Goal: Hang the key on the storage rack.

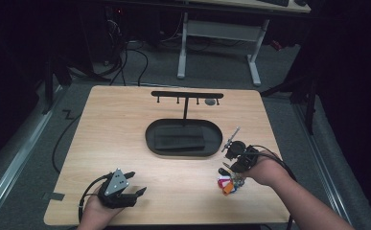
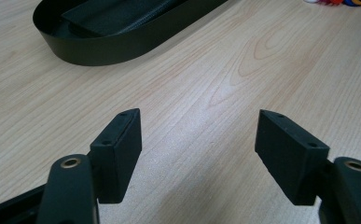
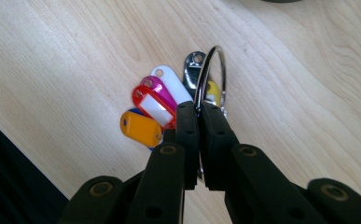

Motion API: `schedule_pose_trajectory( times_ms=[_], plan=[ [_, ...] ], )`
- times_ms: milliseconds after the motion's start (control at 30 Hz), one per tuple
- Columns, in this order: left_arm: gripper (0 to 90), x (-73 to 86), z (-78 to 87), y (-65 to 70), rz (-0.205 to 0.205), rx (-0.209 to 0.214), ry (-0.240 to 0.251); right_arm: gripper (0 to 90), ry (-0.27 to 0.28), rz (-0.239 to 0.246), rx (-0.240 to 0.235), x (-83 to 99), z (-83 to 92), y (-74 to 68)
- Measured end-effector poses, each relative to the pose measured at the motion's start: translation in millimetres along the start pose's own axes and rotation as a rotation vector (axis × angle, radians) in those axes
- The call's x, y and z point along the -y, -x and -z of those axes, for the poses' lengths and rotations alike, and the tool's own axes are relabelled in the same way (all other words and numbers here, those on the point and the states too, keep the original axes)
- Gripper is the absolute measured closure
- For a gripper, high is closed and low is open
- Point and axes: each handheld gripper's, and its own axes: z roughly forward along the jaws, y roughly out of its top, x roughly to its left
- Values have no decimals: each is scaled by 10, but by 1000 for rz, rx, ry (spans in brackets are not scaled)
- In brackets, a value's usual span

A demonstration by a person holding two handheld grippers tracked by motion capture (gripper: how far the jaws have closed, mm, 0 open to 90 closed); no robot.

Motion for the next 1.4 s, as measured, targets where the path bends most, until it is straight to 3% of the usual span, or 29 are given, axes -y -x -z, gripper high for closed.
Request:
schedule_pose_trajectory(
  times_ms=[333,867,1167,1400],
  plan=[
    [323,4,17,17,-7,-8,5,875,18,6,29,59,341,86],
    [323,3,14,20,-17,-5,5,875,33,1,13,16,955,194],
    [323,6,11,12,-25,-7,0,874,38,6,13,-70,1178,196],
    [323,2,15,8,-23,-5,4,875,36,8,13,-153,1200,214]
  ],
)
